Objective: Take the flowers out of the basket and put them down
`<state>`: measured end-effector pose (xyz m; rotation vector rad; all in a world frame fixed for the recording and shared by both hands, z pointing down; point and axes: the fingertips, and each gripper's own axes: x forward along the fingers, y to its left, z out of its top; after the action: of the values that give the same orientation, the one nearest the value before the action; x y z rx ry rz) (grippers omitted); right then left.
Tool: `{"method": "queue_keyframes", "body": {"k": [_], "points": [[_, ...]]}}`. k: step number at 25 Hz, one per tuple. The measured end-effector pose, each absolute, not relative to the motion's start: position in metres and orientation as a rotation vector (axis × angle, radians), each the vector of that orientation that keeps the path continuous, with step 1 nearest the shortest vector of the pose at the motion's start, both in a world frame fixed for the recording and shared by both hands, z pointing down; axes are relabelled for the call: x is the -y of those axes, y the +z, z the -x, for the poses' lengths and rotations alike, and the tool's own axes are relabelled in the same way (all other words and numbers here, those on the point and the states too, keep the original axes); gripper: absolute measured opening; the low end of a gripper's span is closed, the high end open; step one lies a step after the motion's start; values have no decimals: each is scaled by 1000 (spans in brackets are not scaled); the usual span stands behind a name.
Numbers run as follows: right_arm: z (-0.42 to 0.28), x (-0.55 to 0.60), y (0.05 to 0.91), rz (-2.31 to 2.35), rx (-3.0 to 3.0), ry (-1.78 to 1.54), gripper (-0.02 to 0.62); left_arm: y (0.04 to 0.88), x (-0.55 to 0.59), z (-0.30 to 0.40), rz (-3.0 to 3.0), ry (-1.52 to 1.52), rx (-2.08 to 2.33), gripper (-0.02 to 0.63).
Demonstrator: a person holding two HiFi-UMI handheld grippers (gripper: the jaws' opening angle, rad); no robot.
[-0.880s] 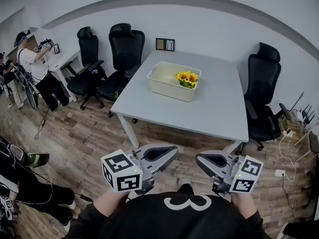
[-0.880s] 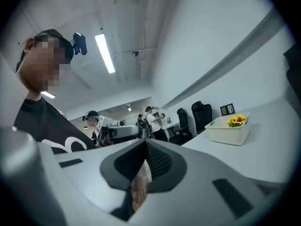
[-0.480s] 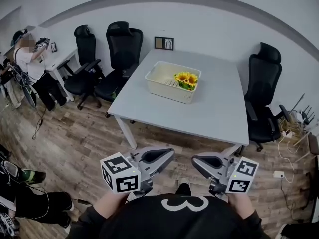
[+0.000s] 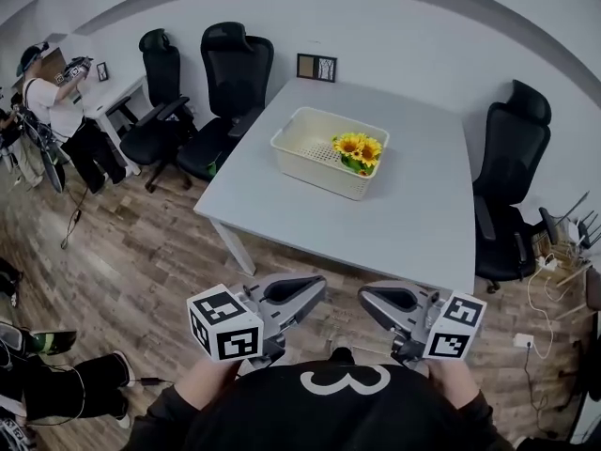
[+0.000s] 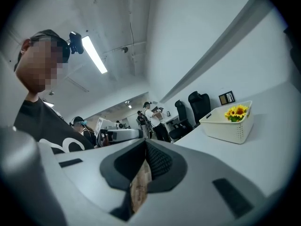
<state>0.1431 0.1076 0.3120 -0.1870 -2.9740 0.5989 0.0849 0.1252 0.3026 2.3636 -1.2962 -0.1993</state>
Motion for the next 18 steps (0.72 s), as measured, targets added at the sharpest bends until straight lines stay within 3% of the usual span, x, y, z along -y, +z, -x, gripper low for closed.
{"method": "queue_keyframes", "body": {"k": [18], "points": [[-165, 73, 306, 213, 3020, 631, 11, 302, 49, -106, -2327, -142, 1357, 12]]}}
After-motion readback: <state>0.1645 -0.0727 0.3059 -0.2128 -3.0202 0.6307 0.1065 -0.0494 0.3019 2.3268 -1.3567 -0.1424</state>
